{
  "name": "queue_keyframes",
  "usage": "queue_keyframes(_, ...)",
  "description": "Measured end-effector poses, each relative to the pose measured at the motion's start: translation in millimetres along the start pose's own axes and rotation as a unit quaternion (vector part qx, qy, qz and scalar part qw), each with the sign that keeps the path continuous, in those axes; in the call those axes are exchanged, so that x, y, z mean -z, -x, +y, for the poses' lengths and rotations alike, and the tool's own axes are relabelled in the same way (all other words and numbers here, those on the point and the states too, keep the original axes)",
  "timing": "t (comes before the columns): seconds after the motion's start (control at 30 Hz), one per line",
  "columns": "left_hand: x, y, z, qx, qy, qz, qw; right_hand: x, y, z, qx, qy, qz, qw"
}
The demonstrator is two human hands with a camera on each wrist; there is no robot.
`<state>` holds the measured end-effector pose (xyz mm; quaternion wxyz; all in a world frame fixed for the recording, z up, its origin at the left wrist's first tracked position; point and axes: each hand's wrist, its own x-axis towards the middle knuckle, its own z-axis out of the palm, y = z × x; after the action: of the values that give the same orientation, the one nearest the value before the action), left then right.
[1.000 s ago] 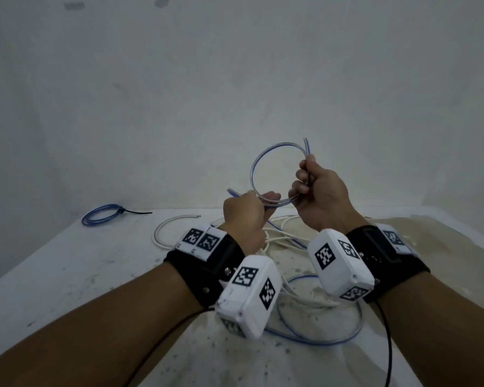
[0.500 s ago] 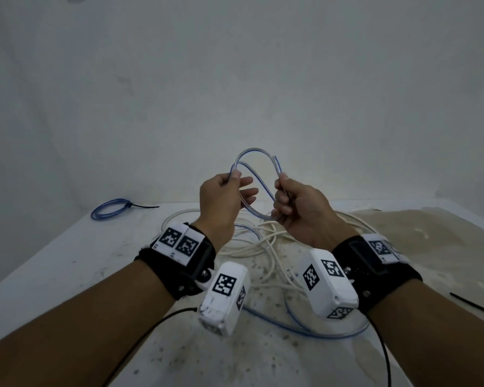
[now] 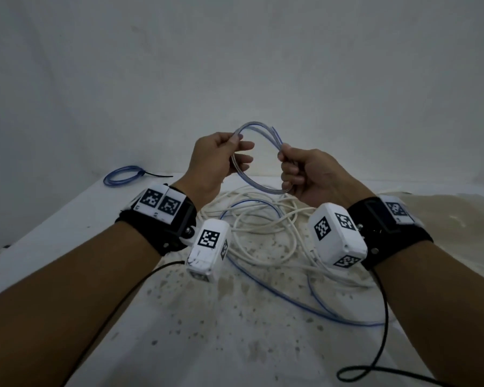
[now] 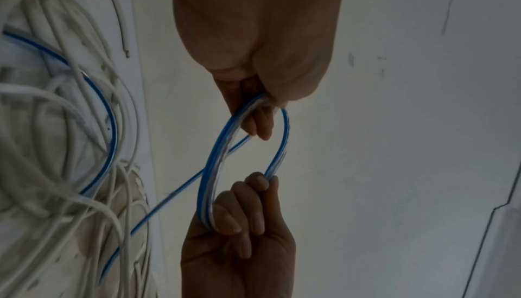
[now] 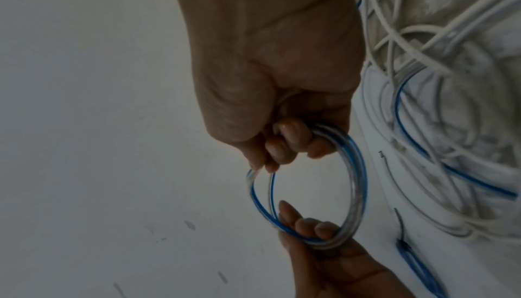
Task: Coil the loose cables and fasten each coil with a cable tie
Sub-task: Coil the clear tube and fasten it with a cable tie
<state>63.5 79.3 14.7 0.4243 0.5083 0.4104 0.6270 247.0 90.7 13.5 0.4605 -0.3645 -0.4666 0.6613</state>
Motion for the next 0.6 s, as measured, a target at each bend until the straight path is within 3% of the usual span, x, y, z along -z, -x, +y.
queue_keyframes(0.17,15.8,-14.8,-18.6,-0.037,-0.041,-0.028,0.998,5.9,-24.6,-1.7,-0.019,0.05,-0.004,0.999)
queue_keyframes(0.33,13.8,-32.6,-28.5,-0.066,-0.087,-0.013,0.994,10.2,-41.0,4.7,-0.01,0.113,-0.016,0.993)
queue_keyframes(0.6,21.2,-47.6,-40.9,-0.018,-0.097,-0.115,0.988,15.9,-53.1,13.9,-0.01,0.096,-0.028,0.995)
